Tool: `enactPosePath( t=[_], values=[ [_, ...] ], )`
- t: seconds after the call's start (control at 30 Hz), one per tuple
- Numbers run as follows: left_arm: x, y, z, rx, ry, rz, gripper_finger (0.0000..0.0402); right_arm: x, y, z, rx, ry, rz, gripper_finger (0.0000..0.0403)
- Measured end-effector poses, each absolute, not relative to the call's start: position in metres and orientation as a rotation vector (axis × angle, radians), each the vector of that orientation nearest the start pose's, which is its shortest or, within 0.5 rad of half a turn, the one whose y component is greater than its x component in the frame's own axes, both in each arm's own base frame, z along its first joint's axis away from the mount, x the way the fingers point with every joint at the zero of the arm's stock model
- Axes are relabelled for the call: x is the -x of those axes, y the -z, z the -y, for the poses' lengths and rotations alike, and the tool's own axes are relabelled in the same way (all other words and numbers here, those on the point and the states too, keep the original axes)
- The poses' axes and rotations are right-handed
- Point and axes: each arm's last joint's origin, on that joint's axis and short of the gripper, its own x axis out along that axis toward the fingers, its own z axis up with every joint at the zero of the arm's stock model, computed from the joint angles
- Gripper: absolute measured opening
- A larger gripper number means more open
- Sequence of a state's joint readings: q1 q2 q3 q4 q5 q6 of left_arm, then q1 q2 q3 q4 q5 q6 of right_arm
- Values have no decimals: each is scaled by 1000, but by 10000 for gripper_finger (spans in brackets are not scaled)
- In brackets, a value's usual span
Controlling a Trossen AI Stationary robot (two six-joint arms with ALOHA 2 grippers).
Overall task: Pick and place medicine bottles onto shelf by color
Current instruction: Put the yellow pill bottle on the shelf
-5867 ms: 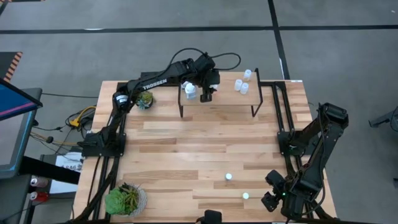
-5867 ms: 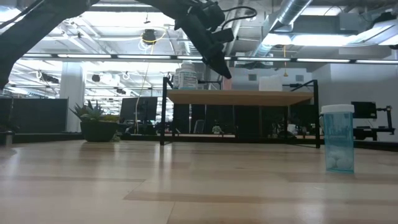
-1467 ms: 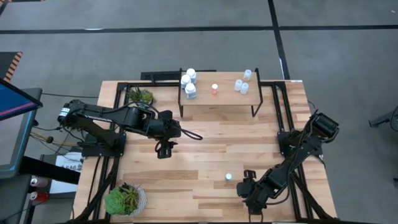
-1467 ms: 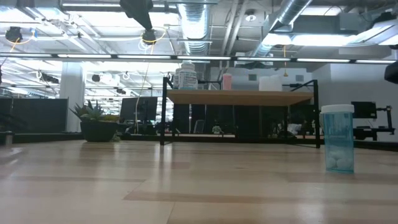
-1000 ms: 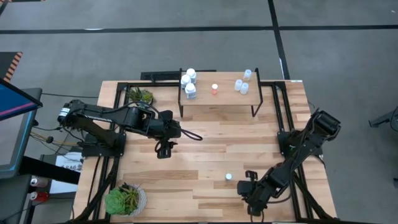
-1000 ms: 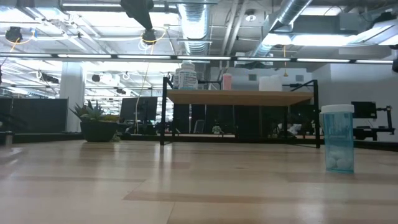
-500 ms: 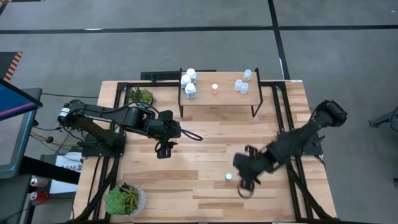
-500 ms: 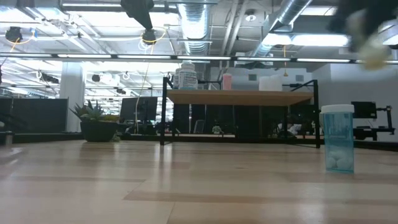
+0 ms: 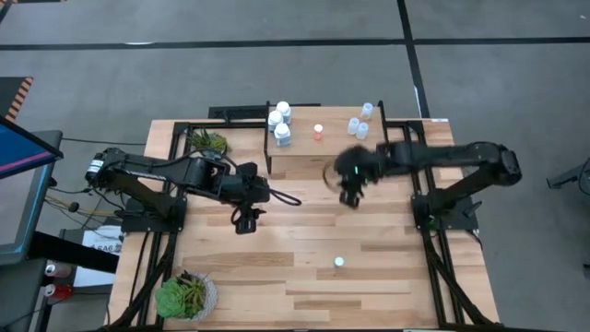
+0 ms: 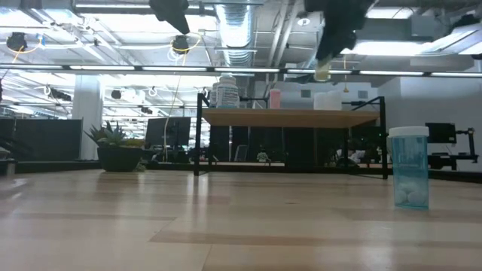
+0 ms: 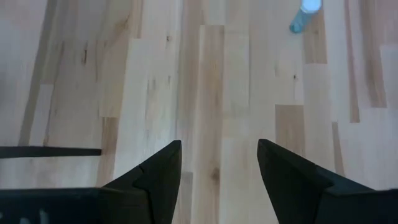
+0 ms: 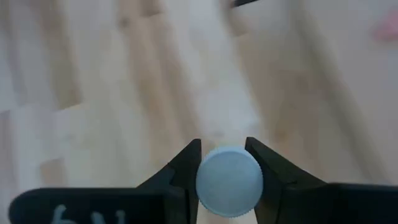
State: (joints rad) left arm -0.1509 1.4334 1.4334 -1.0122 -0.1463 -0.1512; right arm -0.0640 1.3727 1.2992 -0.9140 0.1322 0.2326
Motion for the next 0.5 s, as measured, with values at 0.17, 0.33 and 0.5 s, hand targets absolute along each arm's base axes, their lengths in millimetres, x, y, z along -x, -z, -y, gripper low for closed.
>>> enactPosePath(
  t=[0.17, 0.33, 0.5],
  values=[
    [-280, -344, 30, 42, -116, -980, 196, -283, -331, 70, -68, 330, -1040, 106],
    [-280, -344, 23, 90, -157, -976, 196, -287, -340, 116, -66, 346, -1043, 126],
    [-281, -344, 19, 98, -173, -975, 197, -282, -334, 150, -83, 353, -1054, 117]
  ],
)
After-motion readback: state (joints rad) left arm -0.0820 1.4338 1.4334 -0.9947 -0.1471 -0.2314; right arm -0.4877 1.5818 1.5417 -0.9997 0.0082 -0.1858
